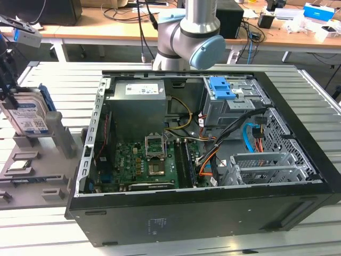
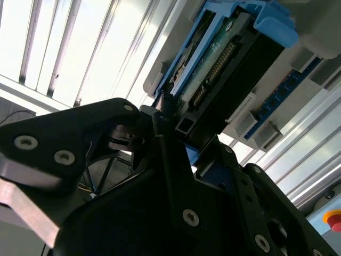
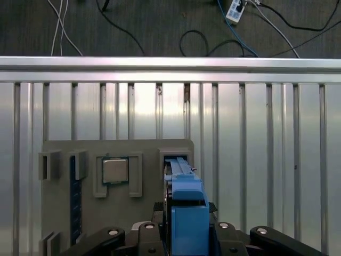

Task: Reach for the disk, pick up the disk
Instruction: 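Pick up the disk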

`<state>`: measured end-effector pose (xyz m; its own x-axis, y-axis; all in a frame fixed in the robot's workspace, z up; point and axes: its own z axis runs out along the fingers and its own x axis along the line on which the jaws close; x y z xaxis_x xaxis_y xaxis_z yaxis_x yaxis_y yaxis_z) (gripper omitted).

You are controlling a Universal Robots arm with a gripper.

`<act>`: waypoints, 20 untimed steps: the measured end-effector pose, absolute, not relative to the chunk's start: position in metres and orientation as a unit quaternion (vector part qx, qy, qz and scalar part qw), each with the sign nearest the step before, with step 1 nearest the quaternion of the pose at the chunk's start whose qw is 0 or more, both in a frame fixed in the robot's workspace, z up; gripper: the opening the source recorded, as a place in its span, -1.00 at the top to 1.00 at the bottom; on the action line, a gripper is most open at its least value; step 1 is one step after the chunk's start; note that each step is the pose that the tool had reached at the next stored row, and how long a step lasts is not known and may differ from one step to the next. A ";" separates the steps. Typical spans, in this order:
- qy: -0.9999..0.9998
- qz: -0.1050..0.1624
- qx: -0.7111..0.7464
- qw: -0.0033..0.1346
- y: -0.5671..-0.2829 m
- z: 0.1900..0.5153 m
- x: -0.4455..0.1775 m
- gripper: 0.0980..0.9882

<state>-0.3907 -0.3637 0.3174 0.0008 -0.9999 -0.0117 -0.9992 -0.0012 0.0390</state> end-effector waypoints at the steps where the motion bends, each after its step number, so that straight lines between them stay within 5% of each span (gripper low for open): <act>1: -0.707 -0.018 0.707 0.010 -0.364 0.319 -0.391 0.40; 20: -0.707 -0.018 0.707 0.010 -0.364 0.356 -0.391 0.40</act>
<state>-0.3905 -0.3637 0.3558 0.0008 -0.9999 -0.0113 -0.9992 -0.0012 0.0390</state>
